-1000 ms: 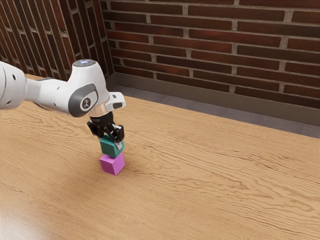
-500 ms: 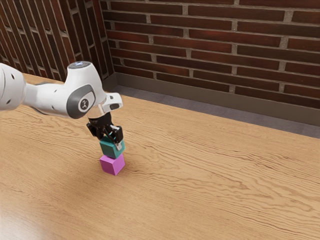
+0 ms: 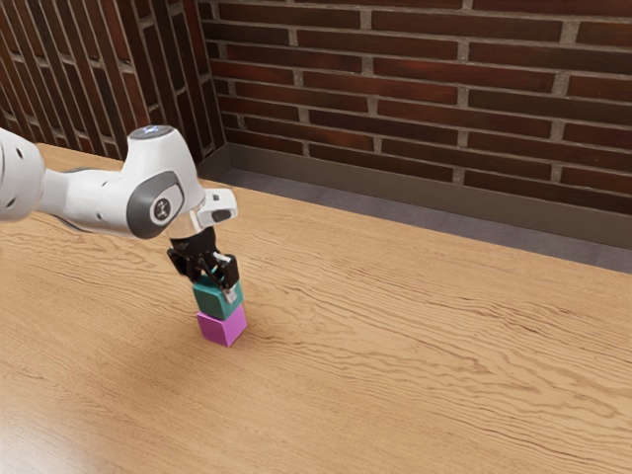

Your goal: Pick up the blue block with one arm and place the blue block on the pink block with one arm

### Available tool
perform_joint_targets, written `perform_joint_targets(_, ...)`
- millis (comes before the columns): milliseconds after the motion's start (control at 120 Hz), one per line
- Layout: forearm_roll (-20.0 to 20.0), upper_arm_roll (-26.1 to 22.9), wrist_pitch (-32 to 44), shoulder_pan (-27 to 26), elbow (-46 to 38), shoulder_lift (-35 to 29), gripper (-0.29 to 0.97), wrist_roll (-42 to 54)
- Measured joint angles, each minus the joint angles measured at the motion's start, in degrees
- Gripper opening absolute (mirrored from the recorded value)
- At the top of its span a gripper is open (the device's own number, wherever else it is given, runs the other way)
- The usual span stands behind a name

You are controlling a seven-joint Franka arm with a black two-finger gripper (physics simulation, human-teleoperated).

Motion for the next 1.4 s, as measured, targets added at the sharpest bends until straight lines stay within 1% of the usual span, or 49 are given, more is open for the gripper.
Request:
perform_joint_targets(242, 0.1, 0.2, -0.1, 1.0, -1.0, -1.1, 0.28, 0.4)
perform_joint_targets(858, 0.1, 0.2, -0.1, 1.4, 0.2, -0.2, 0.27, 1.2)
perform_joint_targets(1400, -0.9, 0.1, -0.1, 1.4, 0.2, -0.1, 0.26, 1.4)
